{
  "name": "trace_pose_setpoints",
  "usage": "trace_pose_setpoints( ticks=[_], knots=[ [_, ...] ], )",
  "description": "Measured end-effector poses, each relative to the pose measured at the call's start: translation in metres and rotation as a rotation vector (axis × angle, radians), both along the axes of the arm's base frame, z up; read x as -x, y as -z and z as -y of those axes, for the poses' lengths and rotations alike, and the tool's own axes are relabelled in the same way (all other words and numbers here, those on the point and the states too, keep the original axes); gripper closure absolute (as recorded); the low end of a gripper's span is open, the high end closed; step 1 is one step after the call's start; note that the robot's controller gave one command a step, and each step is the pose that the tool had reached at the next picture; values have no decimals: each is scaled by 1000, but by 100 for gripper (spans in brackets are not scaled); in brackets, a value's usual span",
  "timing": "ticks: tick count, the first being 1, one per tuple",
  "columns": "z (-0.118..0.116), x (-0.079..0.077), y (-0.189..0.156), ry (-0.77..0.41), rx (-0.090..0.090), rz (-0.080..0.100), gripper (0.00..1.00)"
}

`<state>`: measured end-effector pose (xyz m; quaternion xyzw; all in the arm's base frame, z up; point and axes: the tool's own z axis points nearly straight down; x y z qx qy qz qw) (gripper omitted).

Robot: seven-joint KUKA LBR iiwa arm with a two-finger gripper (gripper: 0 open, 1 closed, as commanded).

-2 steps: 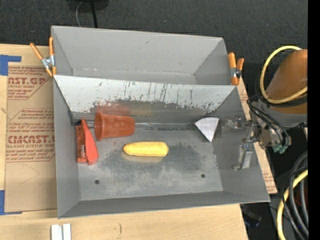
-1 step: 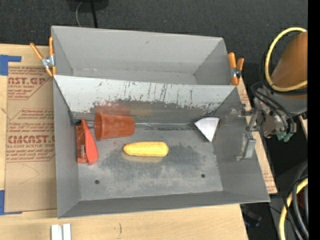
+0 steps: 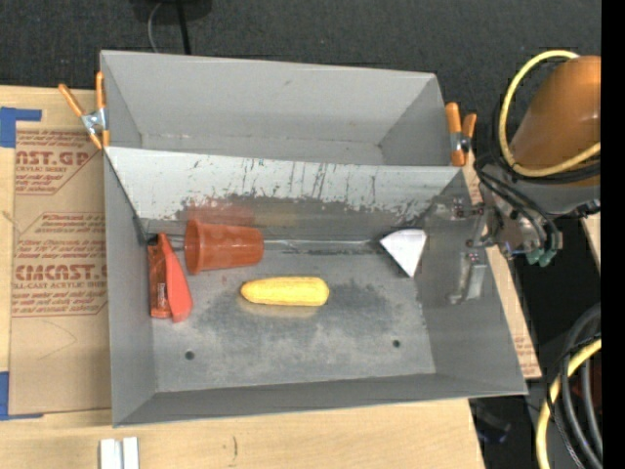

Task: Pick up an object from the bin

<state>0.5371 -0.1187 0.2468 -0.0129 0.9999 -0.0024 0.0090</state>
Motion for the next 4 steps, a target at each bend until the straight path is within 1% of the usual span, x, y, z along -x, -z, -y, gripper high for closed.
trace_pose_setpoints(
  ticks=[1,2,3,4],
  knots=[
    [-3,11,59,-18,-4,-14,0],
    [-33,13,116,82,-2,-1,0],
    [-66,11,150,27,-4,-10,0],
    [-91,3,165,-55,-2,-7,0]
  ],
)
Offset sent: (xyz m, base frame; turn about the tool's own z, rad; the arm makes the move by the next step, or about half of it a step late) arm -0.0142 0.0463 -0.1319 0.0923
